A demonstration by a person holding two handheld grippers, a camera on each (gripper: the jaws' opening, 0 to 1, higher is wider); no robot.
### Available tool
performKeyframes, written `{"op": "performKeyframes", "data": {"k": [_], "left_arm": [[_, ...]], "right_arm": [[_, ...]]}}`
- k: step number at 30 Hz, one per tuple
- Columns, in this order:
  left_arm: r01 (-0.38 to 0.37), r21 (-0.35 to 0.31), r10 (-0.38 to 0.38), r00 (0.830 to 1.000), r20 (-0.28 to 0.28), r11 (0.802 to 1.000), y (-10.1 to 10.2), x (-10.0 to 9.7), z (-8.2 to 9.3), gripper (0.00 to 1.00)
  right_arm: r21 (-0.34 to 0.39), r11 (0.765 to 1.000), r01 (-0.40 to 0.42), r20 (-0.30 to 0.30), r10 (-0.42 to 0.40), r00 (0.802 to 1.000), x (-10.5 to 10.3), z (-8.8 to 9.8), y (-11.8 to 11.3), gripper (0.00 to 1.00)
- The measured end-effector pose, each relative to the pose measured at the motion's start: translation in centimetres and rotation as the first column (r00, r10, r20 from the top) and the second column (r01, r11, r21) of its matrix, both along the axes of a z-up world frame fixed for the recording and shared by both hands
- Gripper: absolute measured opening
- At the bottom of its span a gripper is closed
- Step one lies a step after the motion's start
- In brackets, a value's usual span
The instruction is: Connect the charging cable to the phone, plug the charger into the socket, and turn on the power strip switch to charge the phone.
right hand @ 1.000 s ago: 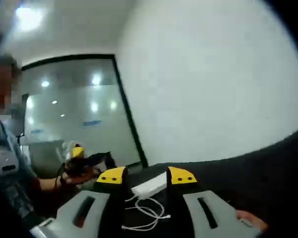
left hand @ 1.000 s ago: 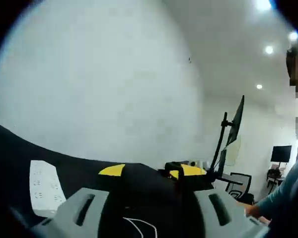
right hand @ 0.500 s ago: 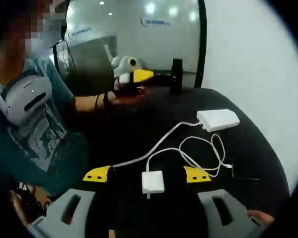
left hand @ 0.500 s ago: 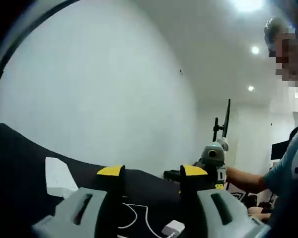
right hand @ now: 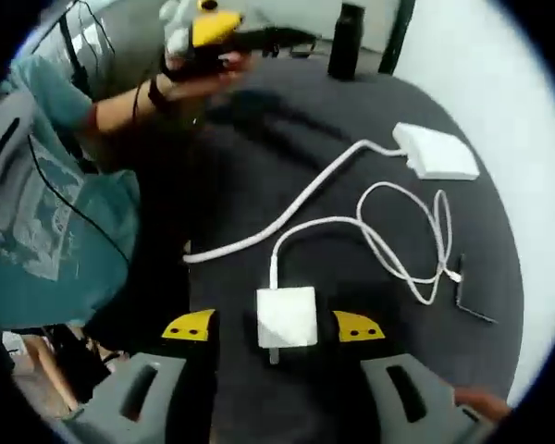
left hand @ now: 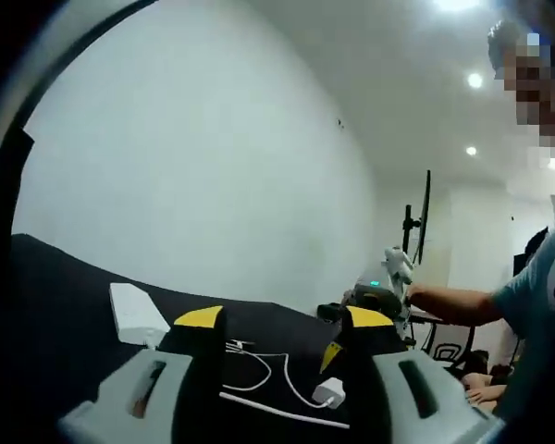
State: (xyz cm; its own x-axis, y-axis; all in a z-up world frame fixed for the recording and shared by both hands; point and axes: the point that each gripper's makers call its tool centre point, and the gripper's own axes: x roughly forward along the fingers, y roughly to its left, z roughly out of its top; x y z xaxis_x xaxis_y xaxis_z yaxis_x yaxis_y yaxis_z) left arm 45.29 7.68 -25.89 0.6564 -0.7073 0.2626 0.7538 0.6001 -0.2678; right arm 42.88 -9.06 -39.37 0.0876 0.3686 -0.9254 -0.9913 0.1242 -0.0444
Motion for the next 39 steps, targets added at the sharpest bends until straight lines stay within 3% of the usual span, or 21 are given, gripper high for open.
{"op": "performKeyframes", "data": {"k": [4, 7, 10, 12, 15, 17, 18, 21, 24, 26, 27, 28, 29, 30, 31, 32, 33, 34, 35, 37, 39], "left_arm": [[-0.020, 0.004, 0.020, 1.000, -0.005, 1.000, 0.9, -0.2, -0.2, 0.44], [-0.040, 0.018, 0.040, 0.999, -0.014, 0.999, 1.6, -0.3, -0.6, 0.43], [-0.055, 0.018, 0.055, 0.998, -0.024, 0.998, 2.1, -0.3, -1.0, 0.41], [-0.061, 0.017, 0.061, 0.998, -0.030, 0.998, 2.3, -0.3, -1.1, 0.40], [-0.068, 0.017, 0.069, 0.997, -0.041, 0.998, 1.4, -1.1, -1.5, 0.38], [-0.068, 0.020, 0.069, 0.996, -0.050, 0.997, 1.1, -1.2, -1.8, 0.36], [-0.065, 0.027, 0.066, 0.996, -0.057, 0.998, 0.8, -1.3, -2.1, 0.35], [-0.054, 0.030, 0.056, 0.996, -0.068, 0.998, 0.4, -1.4, -2.5, 0.35], [-0.043, 0.039, 0.046, 0.996, -0.074, 0.998, 0.0, -1.4, -2.8, 0.34], [-0.038, 0.055, 0.042, 0.996, -0.077, 0.998, -0.4, -1.3, -3.0, 0.34], [-0.039, 0.063, 0.044, 0.996, -0.077, 0.997, -0.3, -1.1, -3.1, 0.34], [-0.040, 0.071, 0.045, 0.996, -0.076, 0.997, -0.4, -1.0, -3.2, 0.34], [-0.048, 0.089, 0.054, 0.996, -0.075, 0.995, -0.4, -0.7, -3.3, 0.34], [-0.056, 0.106, 0.063, 0.996, -0.066, 0.993, -0.4, -0.5, -3.3, 0.34], [-0.061, 0.123, 0.069, 0.996, -0.059, 0.991, -0.5, -0.4, -3.3, 0.34], [-0.071, 0.147, 0.080, 0.995, -0.058, 0.987, -0.5, -0.1, -3.5, 0.34], [-0.090, 0.185, 0.102, 0.993, -0.053, 0.979, -0.6, 0.3, -3.8, 0.36], [-0.095, 0.201, 0.108, 0.992, -0.057, 0.975, -0.9, 0.5, -3.9, 0.38], [-0.095, 0.215, 0.113, 0.991, -0.071, 0.972, -1.3, 0.9, -4.0, 0.41], [-0.090, 0.247, 0.113, 0.990, -0.082, 0.965, -2.3, 1.4, -4.0, 0.48], [-0.100, 0.282, 0.128, 0.988, -0.083, 0.954, -3.1, 2.0, -4.0, 0.49]], "right_arm": [[-0.079, 0.996, -0.037, -0.021, 0.035, 0.999, 0.0, -1.5, 0.5, 0.43], [-0.124, 0.991, -0.046, -0.070, 0.037, 0.997, -0.5, -2.4, 0.6, 0.42], [-0.139, 0.989, -0.047, -0.099, 0.033, 0.995, -0.7, -3.0, 1.0, 0.41], [-0.171, 0.983, -0.069, -0.056, 0.060, 0.997, -0.1, -3.2, 0.7, 0.34], [-0.163, 0.984, -0.067, -0.067, 0.056, 0.996, -0.4, -3.1, 0.6, 0.31], [-0.146, 0.987, -0.060, -0.063, 0.051, 0.997, -0.4, -3.1, 0.6, 0.31], [-0.117, 0.993, -0.003, -0.060, -0.004, 0.998, -0.3, -3.1, 0.7, 0.30], [-0.025, 0.999, 0.024, -0.042, -0.025, 0.999, -0.1, -2.6, 0.9, 0.30], [0.176, 0.979, 0.101, -0.035, -0.096, 0.995, 0.5, -0.6, 1.6, 0.30], [0.356, 0.923, 0.149, -0.027, -0.149, 0.988, 1.9, 2.0, 2.1, 0.30], [0.469, 0.865, 0.176, -0.025, -0.187, 0.982, 2.6, 3.8, 2.3, 0.30], [0.538, 0.821, 0.193, -0.019, -0.216, 0.976, 3.5, 5.0, 2.2, 0.30], [0.626, 0.749, 0.217, -0.021, -0.261, 0.965, 4.4, 6.7, 2.0, 0.30], [0.680, 0.694, 0.238, -0.033, -0.295, 0.955, 4.9, 7.6, 2.0, 0.30], [0.751, 0.602, 0.270, -0.059, -0.347, 0.936, 5.7, 9.1, 1.7, 0.30], [0.795, 0.537, 0.281, -0.075, -0.372, 0.925, 6.2, 10.1, 1.5, 0.30], [0.843, 0.450, 0.295, -0.102, -0.405, 0.909, 7.2, 11.3, 1.2, 0.30], [0.855, 0.424, 0.300, -0.111, -0.415, 0.903, 7.4, 11.6, 1.1, 0.30], [0.880, 0.358, 0.312, -0.124, -0.460, 0.879, 8.0, 12.3, 1.0, 0.30], [0.912, 0.285, 0.296, -0.115, -0.515, 0.849, 8.7, 13.1, 1.0, 0.30], [0.926, 0.247, 0.286, -0.110, -0.548, 0.829, 9.0, 13.3, 1.5, 0.30]]}}
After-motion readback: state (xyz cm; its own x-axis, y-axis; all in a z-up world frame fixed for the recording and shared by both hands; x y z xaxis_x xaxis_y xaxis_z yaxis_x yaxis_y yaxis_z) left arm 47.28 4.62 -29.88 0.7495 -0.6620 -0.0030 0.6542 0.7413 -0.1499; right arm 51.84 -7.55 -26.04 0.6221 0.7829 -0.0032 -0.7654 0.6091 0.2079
